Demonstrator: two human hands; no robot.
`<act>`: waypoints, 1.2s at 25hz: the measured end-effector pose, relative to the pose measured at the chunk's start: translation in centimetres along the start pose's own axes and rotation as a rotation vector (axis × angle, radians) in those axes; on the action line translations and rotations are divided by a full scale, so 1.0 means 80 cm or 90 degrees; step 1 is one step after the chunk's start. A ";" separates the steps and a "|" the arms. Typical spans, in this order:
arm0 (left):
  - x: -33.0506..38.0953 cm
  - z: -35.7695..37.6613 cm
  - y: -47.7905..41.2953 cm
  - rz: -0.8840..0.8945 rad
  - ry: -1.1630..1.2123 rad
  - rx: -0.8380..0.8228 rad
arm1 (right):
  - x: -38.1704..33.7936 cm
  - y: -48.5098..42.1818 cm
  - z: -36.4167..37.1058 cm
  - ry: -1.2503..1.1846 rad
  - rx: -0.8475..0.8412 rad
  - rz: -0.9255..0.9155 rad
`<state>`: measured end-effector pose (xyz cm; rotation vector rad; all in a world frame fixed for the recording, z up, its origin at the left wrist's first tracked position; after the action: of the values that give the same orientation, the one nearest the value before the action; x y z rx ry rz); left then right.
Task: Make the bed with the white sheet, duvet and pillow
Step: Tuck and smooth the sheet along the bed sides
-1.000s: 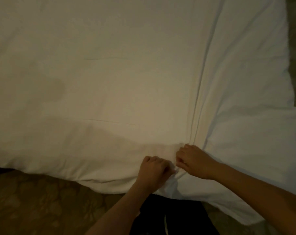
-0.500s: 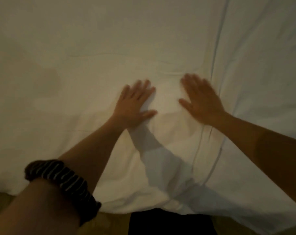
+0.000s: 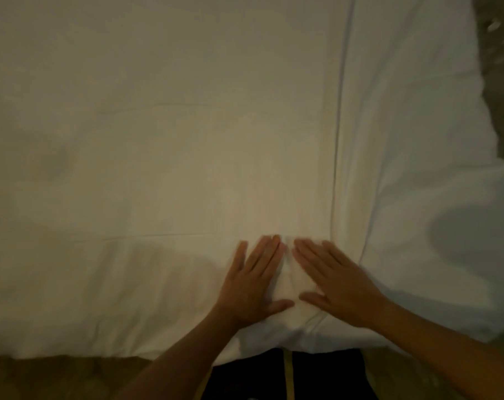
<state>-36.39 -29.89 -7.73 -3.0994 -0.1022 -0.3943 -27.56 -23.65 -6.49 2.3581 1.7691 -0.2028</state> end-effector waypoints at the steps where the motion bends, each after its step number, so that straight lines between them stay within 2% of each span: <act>1: -0.006 -0.003 -0.004 -0.013 -0.007 0.009 | 0.015 -0.007 -0.004 0.009 0.012 0.029; 3: -0.002 0.003 -0.002 -0.026 -0.009 -0.004 | 0.020 -0.003 0.001 0.005 0.005 0.046; 6: 0.042 0.016 0.013 -0.004 -0.014 -0.012 | -0.017 0.039 0.006 -0.036 0.018 -0.069; 8: 0.065 0.016 0.019 0.007 -0.017 -0.007 | -0.009 0.079 0.003 -0.027 0.001 -0.105; 11: 0.096 0.004 0.015 0.002 0.017 0.047 | 0.062 0.121 -0.016 -0.005 0.026 -0.055; 15: 0.189 -0.013 -0.001 -0.083 0.013 0.183 | 0.129 0.147 -0.036 0.097 0.094 0.017; 17: 0.215 0.003 -0.026 -0.139 -0.001 0.158 | 0.132 0.136 -0.037 0.127 0.086 0.026; 20: 0.202 0.020 -0.045 -0.257 0.025 0.152 | 0.130 0.118 -0.038 0.124 0.087 -0.001; 24: 0.194 0.025 -0.043 -0.239 0.053 0.152 | 0.128 0.125 -0.037 0.105 0.082 -0.025; 30: 0.227 0.011 -0.036 -0.261 0.199 0.140 | 0.123 0.148 -0.067 0.000 0.129 -0.075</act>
<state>-18.81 -25.83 -4.00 -2.7453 -0.7253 -0.8071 -13.45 -16.48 -2.62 2.3865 1.9733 -0.4177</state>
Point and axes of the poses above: each hand's wrist, its own y-axis away from the middle knuckle, its own z-axis out of the palm, x = y × z, the point moved 10 cm from there along -y, towards the middle knuckle, and after that the axes turned 8 degrees about x, right-handed, at the moved point
